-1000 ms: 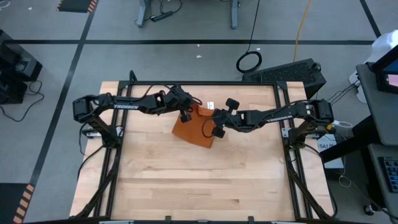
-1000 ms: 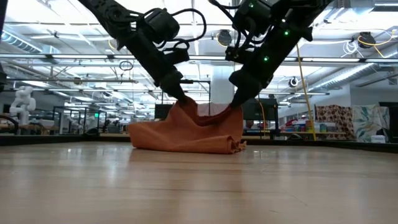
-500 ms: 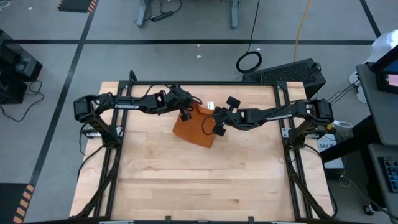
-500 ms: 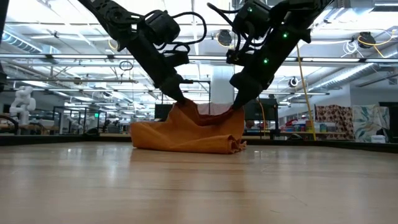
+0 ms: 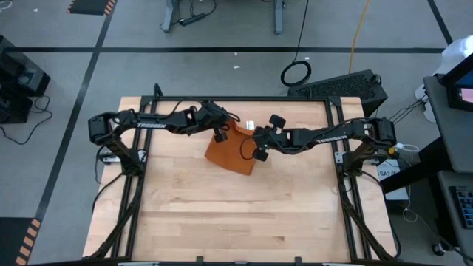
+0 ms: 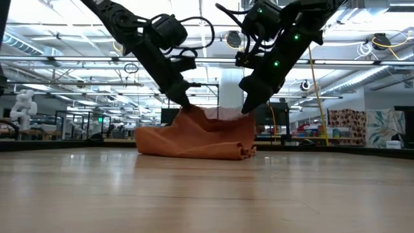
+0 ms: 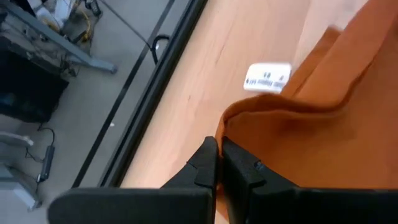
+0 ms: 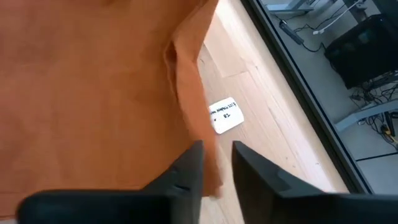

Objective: Roll towel
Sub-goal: Roll the brown towel

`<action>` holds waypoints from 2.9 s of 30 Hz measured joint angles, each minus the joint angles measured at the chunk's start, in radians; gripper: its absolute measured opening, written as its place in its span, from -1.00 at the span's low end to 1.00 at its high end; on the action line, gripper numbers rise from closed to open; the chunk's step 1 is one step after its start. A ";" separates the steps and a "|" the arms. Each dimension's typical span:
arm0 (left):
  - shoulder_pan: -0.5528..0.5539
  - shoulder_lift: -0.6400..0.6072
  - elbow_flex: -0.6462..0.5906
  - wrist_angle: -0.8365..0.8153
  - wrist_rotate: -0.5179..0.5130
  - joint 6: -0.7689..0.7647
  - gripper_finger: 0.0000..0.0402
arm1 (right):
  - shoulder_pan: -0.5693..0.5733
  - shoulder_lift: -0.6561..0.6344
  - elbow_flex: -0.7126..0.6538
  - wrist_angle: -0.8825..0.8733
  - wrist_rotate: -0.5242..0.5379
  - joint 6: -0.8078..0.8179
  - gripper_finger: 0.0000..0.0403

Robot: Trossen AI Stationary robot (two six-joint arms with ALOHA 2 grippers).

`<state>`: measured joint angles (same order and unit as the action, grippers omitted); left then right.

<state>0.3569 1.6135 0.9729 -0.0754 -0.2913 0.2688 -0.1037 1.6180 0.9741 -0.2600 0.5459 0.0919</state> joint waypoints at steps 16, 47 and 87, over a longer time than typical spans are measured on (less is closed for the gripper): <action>0.016 0.018 0.000 0.006 -0.002 0.000 -0.93 | 0.000 0.000 0.000 0.000 0.003 0.028 -0.20; -0.006 -0.108 -0.181 -0.066 0.270 -0.227 -0.27 | 0.066 0.001 -0.161 0.441 -0.305 0.052 -0.21; -0.081 -0.085 -0.466 0.164 0.370 -0.310 -0.65 | 0.079 0.372 -0.268 1.253 -0.475 0.054 -1.00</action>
<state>0.2762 1.5280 0.5070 0.0887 0.0786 -0.0414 -0.0242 1.9896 0.7058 0.9930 0.0711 0.1459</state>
